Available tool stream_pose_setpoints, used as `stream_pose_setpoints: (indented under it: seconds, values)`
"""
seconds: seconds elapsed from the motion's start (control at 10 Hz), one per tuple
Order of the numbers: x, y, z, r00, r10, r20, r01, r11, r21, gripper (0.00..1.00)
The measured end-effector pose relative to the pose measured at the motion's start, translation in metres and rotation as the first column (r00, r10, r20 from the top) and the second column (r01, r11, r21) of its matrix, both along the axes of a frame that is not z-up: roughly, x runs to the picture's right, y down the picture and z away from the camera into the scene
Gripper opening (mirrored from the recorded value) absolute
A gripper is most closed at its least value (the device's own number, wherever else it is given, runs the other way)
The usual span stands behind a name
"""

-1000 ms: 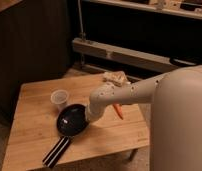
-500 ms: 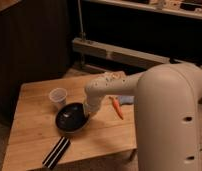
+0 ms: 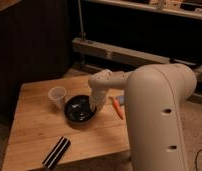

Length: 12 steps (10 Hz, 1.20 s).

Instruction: Drag the ceramic bowl in a circle

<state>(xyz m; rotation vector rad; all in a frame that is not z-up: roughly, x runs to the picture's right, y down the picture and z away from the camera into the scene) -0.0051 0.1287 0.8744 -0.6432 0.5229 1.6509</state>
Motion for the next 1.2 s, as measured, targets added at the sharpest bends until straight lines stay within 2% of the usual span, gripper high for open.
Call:
stream_pose_setpoints:
  seconds: [0.3,0.4,0.6,0.7,0.8,1.0,1.1,1.2]
  values:
    - [0.06,0.014,-0.013,0.997,0.007,-0.081,-0.008,0.9999,-0.007,0.0]
    - [0.084,0.018,-0.022,0.994,0.011,-0.108,-0.012,0.9999,-0.007,0.0]
    - [0.117,0.028,-0.046,0.991,-0.004,-0.136,0.003,0.9999,-0.013,0.0]
    - [0.121,0.034,-0.056,0.991,-0.017,-0.13,0.016,0.9998,-0.013,0.0]
    - [0.12,0.042,-0.068,0.993,-0.034,-0.113,0.032,0.9993,-0.016,0.0]
    - [0.097,0.065,-0.1,0.995,-0.099,-0.016,0.099,0.995,-0.015,0.0]
    - [0.077,0.074,-0.112,0.991,-0.129,0.038,0.129,0.9915,-0.012,0.0]
    - [0.053,0.089,-0.127,0.979,-0.169,0.111,0.171,0.9851,-0.012,0.0]
